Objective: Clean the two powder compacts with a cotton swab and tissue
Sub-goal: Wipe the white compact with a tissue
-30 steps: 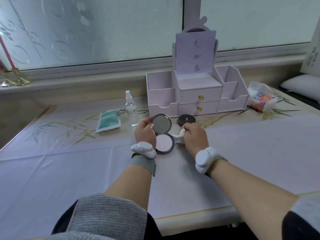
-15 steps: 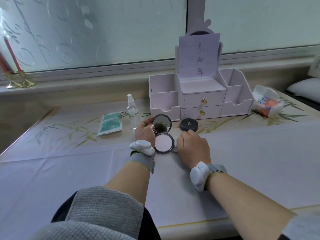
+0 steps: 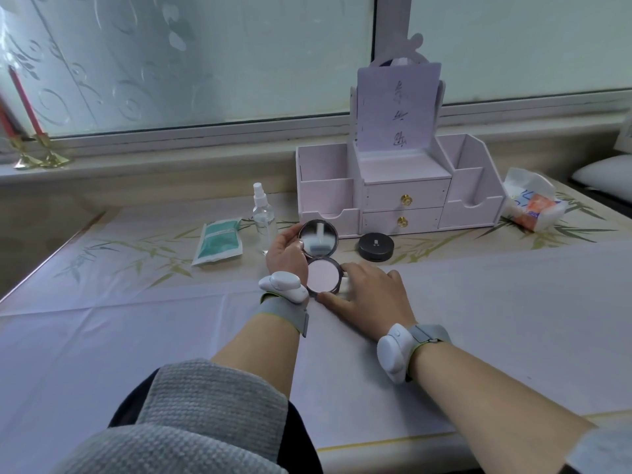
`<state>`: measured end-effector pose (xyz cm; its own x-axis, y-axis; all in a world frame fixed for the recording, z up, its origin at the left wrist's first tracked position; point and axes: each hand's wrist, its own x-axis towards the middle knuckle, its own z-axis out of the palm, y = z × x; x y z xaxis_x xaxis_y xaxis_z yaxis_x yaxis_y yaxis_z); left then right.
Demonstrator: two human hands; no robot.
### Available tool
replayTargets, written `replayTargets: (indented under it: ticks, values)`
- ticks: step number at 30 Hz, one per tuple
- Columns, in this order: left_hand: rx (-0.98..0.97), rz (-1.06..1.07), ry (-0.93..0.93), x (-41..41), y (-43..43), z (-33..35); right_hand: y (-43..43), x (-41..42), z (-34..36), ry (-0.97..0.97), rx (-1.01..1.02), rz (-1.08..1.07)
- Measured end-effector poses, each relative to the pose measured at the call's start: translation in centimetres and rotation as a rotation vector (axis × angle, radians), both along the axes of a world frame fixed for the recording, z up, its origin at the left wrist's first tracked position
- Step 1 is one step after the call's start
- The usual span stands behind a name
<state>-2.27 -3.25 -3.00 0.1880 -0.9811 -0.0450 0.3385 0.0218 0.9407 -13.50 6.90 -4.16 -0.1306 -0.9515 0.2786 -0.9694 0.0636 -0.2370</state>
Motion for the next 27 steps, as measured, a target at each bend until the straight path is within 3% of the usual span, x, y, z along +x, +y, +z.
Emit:
replayTargets:
  ticks: [6, 15, 27]
  values:
    - [0.004, -0.124, 0.069, 0.8, 0.5, 0.4, 0.1, 0.2, 0.1, 0.038, 0.004, -0.013]
    - [-0.028, -0.146, -0.024, 1.6, 1.1, 0.6, 0.1, 0.3, 0.1, 0.052, 0.008, -0.022]
    - [-0.134, -0.238, -0.37, 3.3, 1.9, 0.0, 0.1, 0.4, 0.3, 0.029, 0.021, -0.048]
